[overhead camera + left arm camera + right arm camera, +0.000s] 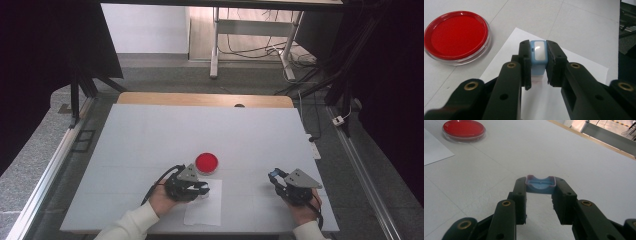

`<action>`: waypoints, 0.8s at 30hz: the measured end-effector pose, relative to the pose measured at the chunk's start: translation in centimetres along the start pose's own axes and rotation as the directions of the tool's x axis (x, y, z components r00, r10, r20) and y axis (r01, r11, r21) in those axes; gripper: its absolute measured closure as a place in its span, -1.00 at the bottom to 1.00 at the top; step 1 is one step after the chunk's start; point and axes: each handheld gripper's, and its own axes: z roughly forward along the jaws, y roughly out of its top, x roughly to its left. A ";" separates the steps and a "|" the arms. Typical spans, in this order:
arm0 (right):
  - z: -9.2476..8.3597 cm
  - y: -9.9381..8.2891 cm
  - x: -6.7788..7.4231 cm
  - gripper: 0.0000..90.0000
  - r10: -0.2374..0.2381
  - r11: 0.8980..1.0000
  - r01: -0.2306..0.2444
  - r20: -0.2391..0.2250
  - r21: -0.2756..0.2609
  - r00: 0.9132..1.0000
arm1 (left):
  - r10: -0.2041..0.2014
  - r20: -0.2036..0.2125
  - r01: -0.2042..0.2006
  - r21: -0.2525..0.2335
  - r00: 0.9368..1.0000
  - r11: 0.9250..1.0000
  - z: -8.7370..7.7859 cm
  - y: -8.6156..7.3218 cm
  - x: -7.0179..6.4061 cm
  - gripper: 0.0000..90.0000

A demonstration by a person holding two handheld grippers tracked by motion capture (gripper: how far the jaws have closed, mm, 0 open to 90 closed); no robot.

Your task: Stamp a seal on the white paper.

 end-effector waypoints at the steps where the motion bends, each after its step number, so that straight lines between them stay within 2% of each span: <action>1: 0.0 0.0 0.0 0.45 0.000 1.000 0.000 0.000 0.000 1.000 | -0.001 0.000 0.001 0.002 1.000 1.000 0.0 0.0 0.0 0.68; 16: -0.1 0.0 0.0 0.45 -0.001 1.000 0.001 0.003 0.000 1.000 | 0.034 -0.025 -0.032 0.057 0.999 0.998 0.3 0.3 -0.5 0.69; 24: -0.1 0.1 0.0 0.45 -0.001 1.000 0.001 0.003 -0.003 1.000 | 0.046 -0.044 -0.043 0.069 0.998 0.997 0.4 0.4 -0.9 0.69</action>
